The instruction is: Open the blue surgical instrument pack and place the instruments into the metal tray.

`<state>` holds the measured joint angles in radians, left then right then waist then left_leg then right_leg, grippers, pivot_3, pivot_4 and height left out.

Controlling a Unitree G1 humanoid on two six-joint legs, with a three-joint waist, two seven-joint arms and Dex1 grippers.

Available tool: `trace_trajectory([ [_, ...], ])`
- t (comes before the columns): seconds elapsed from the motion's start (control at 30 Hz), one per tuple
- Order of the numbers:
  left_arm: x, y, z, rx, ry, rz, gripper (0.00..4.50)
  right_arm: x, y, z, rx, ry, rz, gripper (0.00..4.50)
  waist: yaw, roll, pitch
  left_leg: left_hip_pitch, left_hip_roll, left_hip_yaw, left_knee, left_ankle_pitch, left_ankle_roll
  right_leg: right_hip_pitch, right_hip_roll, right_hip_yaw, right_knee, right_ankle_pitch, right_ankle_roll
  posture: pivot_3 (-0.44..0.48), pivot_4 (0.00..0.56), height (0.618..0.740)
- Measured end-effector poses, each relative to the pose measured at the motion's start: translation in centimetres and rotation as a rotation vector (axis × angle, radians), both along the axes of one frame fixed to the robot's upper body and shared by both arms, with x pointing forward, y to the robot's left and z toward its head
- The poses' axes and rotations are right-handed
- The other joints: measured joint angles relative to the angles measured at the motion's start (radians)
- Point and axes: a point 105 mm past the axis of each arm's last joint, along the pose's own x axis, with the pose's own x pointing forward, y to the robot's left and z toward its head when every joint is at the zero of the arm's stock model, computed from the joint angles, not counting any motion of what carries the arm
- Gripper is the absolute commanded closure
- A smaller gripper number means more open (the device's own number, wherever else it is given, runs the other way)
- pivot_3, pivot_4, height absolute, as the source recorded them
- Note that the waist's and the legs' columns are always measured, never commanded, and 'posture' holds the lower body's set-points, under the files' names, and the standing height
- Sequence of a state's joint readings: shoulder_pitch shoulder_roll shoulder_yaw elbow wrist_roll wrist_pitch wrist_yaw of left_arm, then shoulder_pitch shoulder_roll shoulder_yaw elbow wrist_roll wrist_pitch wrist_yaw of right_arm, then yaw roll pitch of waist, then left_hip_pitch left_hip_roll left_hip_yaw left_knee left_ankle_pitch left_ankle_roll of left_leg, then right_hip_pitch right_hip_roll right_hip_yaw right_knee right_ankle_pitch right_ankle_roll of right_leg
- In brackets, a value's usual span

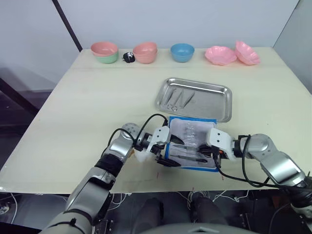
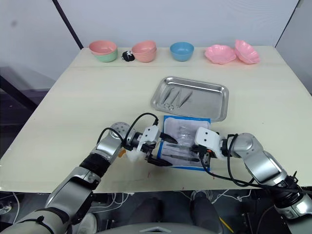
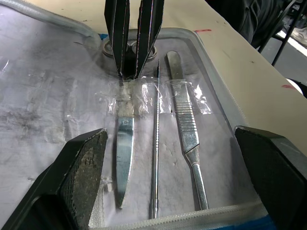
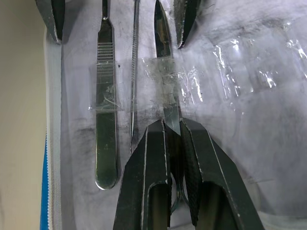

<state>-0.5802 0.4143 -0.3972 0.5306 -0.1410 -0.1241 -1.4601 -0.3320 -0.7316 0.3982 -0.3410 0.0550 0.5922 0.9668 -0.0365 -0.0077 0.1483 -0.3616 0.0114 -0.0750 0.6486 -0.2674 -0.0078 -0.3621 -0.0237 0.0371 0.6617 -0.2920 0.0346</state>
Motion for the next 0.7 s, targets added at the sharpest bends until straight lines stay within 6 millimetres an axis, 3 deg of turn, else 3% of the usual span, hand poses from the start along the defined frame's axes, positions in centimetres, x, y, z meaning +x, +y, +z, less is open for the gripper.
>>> trace_trajectory([
  [0.7,0.0,-0.5,0.2,-0.011,-0.016,-0.017,0.0,-0.2,0.1,2.4,-0.236,-0.054,0.059,4.35,0.007,0.004,0.008,-0.004,-0.002,-0.004,-0.001,0.0,0.0,-0.002,-0.013,-0.019,-0.002,0.0,0.0,0.0,0.15,0.74],
])
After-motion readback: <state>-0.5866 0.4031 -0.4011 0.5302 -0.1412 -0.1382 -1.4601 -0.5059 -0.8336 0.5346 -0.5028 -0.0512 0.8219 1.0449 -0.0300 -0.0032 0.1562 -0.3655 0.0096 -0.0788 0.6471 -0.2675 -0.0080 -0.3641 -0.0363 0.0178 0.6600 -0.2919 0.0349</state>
